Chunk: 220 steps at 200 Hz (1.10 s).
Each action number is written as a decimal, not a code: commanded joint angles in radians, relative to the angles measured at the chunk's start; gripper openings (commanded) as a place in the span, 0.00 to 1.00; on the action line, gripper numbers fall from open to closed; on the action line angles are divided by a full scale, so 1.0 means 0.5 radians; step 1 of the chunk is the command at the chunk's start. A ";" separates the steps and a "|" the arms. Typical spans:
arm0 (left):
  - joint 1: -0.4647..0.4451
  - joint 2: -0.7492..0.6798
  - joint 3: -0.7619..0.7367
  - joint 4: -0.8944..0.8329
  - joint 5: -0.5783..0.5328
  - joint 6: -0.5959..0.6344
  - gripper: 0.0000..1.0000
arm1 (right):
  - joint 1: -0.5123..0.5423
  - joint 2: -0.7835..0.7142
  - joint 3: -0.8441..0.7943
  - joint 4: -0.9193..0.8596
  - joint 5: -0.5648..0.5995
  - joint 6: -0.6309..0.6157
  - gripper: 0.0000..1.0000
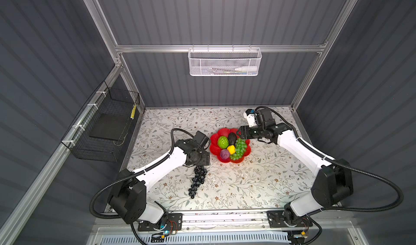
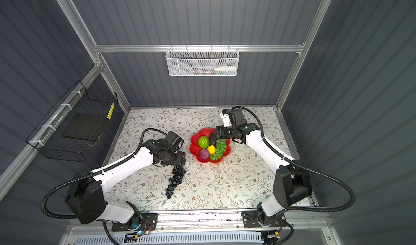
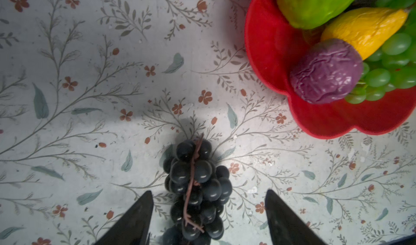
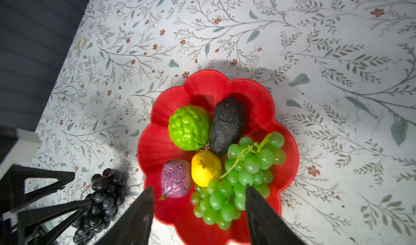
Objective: Place and organize the fake fruits in the fruit bowl
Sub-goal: 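Release the green grapes with the right gripper while the left gripper nears the black grapes, then grasp the black grapes by the stem with the left gripper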
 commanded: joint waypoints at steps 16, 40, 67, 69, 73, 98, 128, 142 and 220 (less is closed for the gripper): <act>0.047 -0.149 -0.045 -0.155 0.131 0.069 0.72 | 0.123 -0.169 -0.199 -0.003 0.085 0.091 0.67; 0.057 -0.148 -0.126 -0.079 0.213 0.025 0.61 | 0.165 -0.225 -0.330 0.120 0.082 0.168 0.67; 0.075 -0.110 -0.182 0.015 0.316 0.001 0.57 | 0.186 -0.163 -0.340 0.126 0.067 0.206 0.66; 0.075 -0.104 -0.183 0.013 0.318 -0.001 0.57 | 0.190 -0.160 -0.341 0.124 0.067 0.207 0.66; 0.075 -0.094 -0.183 0.011 0.324 0.001 0.56 | 0.194 -0.151 -0.341 0.127 0.070 0.208 0.66; 0.078 -0.067 -0.219 0.053 0.379 0.000 0.52 | 0.214 -0.119 -0.350 0.127 0.070 0.220 0.66; 0.079 -0.062 -0.256 0.083 0.392 -0.032 0.45 | 0.225 -0.093 -0.347 0.197 0.067 0.229 0.66; 0.083 -0.061 -0.265 0.086 0.381 -0.036 0.42 | 0.229 -0.080 -0.347 0.200 0.067 0.229 0.66; 0.082 -0.067 -0.241 0.074 0.331 -0.037 0.19 | 0.231 -0.074 -0.391 0.233 0.073 0.243 0.65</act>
